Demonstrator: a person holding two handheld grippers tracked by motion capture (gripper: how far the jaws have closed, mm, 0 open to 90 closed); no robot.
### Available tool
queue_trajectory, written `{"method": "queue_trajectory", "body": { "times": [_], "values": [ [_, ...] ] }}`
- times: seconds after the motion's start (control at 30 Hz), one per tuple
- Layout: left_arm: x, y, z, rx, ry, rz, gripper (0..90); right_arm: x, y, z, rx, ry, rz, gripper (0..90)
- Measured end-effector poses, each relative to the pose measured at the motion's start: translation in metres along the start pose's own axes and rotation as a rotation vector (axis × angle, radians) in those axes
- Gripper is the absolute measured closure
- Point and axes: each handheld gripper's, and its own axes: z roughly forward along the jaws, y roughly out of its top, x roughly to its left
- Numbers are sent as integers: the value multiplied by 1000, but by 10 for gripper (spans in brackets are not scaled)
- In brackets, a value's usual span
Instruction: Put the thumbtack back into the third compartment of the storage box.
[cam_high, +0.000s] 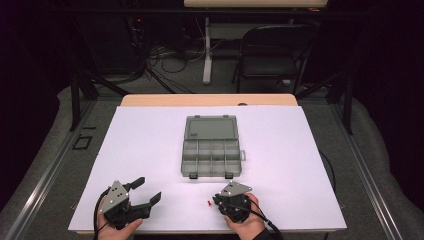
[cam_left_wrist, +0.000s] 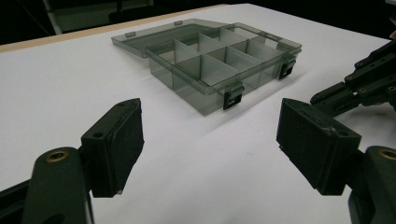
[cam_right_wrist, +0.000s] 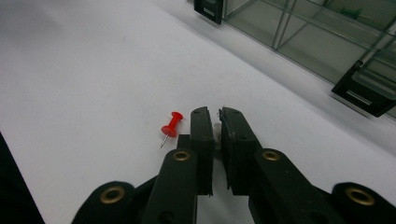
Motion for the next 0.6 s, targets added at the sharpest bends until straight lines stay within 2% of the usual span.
{"method": "queue_trajectory", "body": {
  "times": [0.37,0.6],
  "values": [
    [0,0,0,1,1,1,229,0,0,0,-4,4,2,836],
    [0,0,0,0,1,0,229,-2,3,-4,-18,19,21,837]
  ]
}}
